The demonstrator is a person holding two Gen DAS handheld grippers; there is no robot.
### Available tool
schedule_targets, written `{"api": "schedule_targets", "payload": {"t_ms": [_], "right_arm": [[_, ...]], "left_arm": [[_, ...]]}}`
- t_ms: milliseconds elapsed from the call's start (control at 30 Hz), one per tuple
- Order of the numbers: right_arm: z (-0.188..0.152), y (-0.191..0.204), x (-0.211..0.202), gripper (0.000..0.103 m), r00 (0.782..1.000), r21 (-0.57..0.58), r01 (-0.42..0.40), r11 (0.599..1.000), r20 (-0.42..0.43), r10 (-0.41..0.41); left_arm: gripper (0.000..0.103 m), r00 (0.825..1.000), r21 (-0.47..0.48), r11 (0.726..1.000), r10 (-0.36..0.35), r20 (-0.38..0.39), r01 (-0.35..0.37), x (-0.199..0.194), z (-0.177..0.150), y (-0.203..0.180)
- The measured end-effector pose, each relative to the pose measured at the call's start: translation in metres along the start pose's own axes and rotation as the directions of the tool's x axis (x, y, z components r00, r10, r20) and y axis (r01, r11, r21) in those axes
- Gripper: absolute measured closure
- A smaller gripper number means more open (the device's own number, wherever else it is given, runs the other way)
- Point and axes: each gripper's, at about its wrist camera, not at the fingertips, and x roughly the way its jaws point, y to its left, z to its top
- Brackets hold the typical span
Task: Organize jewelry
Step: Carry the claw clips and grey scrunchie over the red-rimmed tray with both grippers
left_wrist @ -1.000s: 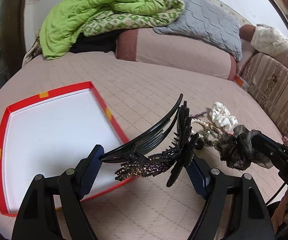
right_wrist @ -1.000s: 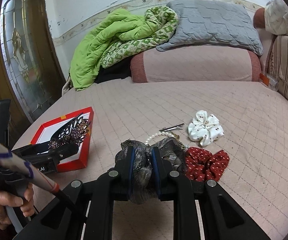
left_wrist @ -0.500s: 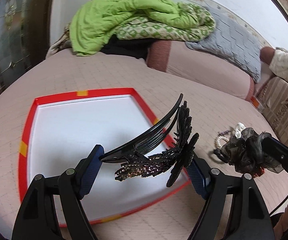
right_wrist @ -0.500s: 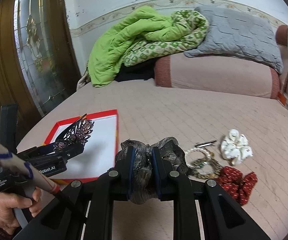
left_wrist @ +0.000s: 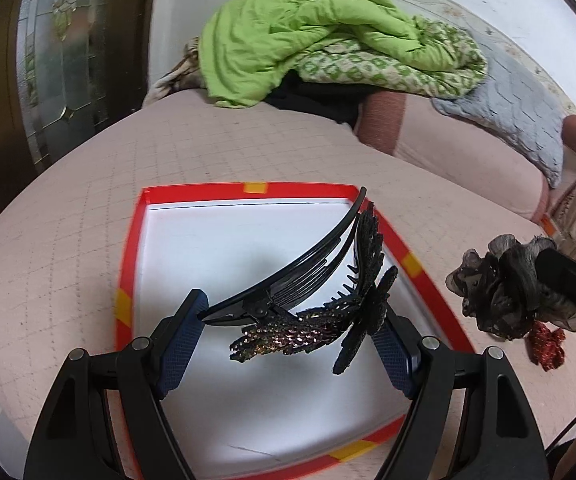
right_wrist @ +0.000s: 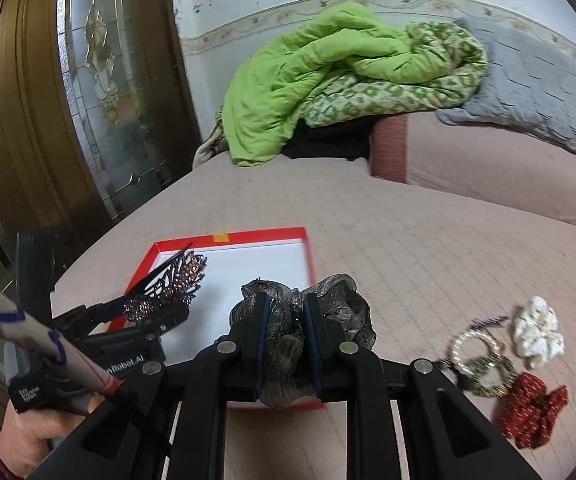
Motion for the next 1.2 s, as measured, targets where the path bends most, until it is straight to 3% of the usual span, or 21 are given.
{"api": "schedule_targets", "payload": {"t_ms": [500, 933, 1200], "right_arm": [[0.034, 0.036, 0.078, 0.084, 0.997, -0.032, -0.043, 0.999, -0.064, 0.041], [0.056, 0.044, 0.151, 0.084, 0.991, -0.035, -0.055, 0.998, -0.123, 0.05], [0.057, 0.044, 0.177, 0.084, 0.988, -0.044, -0.051, 0.998, -0.148, 0.044]], "left_arm": [[0.024, 0.997, -0.092, 0.993, 0.07, -0.027, -0.072, 0.03, 0.03, 0.042], [0.024, 0.987, -0.151, 0.977, 0.135, -0.085, -0.147, 0.073, 0.053, 0.063], [0.024, 0.984, -0.192, 0.97, 0.127, -0.128, -0.15, 0.086, 0.056, 0.071]]}}
